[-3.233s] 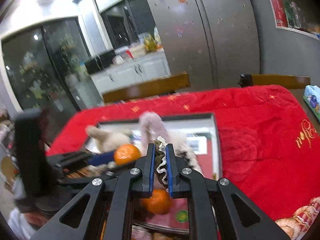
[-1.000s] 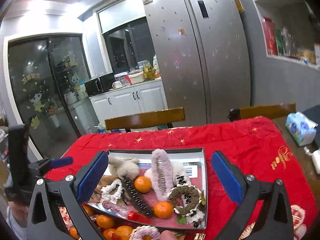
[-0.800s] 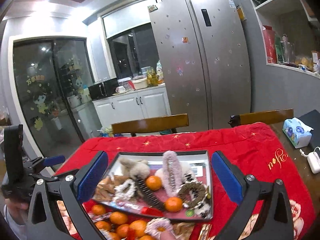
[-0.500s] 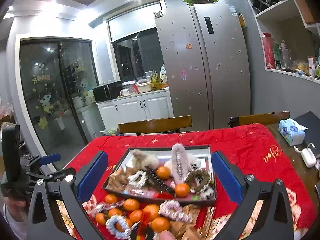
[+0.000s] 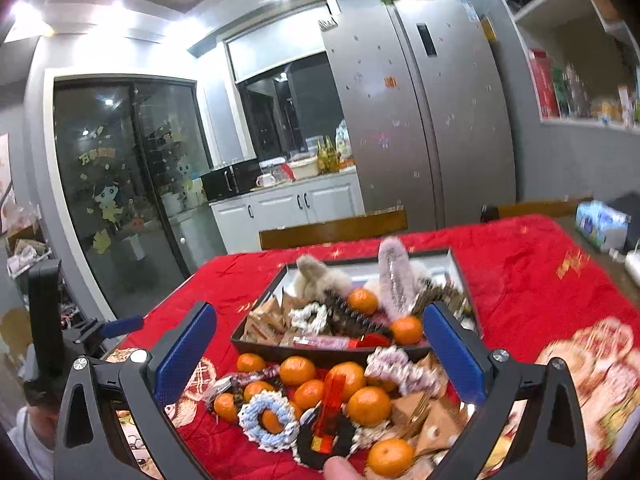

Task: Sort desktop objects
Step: 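Withdraw both open grippers from the tray back toward the pile, then close the right gripper on the red plastic tube while the left approaches the badge bag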

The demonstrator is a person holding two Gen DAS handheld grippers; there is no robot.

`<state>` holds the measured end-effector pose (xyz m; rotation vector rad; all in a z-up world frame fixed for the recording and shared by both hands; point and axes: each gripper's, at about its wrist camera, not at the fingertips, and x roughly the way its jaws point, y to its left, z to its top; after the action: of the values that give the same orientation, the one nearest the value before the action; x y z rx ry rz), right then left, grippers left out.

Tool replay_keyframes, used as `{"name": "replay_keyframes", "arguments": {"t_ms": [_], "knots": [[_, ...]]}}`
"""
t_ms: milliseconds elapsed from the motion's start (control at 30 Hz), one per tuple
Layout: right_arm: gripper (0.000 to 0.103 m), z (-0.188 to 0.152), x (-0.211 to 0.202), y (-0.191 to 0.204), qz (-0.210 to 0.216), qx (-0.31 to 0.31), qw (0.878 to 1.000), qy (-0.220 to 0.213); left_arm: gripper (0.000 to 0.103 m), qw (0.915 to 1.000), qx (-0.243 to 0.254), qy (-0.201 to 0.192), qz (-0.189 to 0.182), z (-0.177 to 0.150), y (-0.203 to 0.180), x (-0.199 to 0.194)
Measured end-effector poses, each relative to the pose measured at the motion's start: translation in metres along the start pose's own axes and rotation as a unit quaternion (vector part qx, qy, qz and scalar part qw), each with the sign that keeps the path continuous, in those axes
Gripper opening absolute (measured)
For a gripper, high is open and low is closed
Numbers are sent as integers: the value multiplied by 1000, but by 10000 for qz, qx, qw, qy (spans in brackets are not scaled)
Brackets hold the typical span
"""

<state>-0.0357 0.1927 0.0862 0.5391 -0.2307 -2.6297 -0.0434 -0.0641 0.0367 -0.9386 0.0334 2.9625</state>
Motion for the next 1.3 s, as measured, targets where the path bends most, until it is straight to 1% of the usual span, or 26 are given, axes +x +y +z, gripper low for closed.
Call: {"name": "replay_keyframes", "arguments": {"t_ms": [67,133,333,400,467,533,600,633,700,733,800,833,900,967,1000,1067,1167,1233,1267,1300], "knots": [[103,-7,8,-5,82,149,9996,211,103,10000,4,60,62,-5,1,7],[103,-13,17,-11,97,258,9987,433,103,9999,9,106,22,-7,0,12],[103,-24,27,-20,218,453,9963,701,103,9996,135,238,74,-16,-4,29],[103,-27,31,-23,360,537,9946,809,103,9994,130,300,123,-19,-3,34],[102,-30,35,-24,500,634,9923,935,103,9988,94,443,168,-21,-1,42],[98,-34,41,-23,667,681,9893,1107,103,9982,56,587,84,-24,-1,49],[90,-39,45,-21,762,667,9873,1221,103,9976,77,671,130,-27,-2,53],[88,-41,47,-18,812,612,9863,1296,103,9976,95,663,152,-28,-2,55],[79,-47,52,-11,822,480,9847,1461,103,9980,70,617,121,-30,-2,56],[77,-49,53,-9,823,432,9841,1516,103,9980,46,620,94,-30,-1,57],[69,-54,57,-6,852,352,9823,1629,103,9983,52,576,110,-32,0,58],[67,-57,60,-4,838,322,9810,1719,103,9984,73,546,118,-32,-1,57],[59,-61,65,-4,770,294,9793,1850,103,9989,98,456,108,-33,0,57],[56,-67,71,-6,613,273,9774,2003,103,9987,-49,503,-27,-34,5,59],[50,-70,75,-9,515,279,9761,2092,103,9982,-169,555,-117,-34,9,61],[45,-74,80,-12,492,312,9741,2184,103,9970,-339,637,-288,-34,16,65],[41,-75,81,-14,476,333,9752,2134,103,9944,-534,749,-515,-36,23,70],[33,-75,82,-16,389,349,9758,2122,103,9933,-595,783,-600,-36,24,72],[26,-75,82,-16,345,346,9758,2132,103,9926,-643,806,-647,-37,25,73],[22,-76,83,-17,289,346,9755,2154,103,9919,-679,826,-684,-37,27,74]]}}
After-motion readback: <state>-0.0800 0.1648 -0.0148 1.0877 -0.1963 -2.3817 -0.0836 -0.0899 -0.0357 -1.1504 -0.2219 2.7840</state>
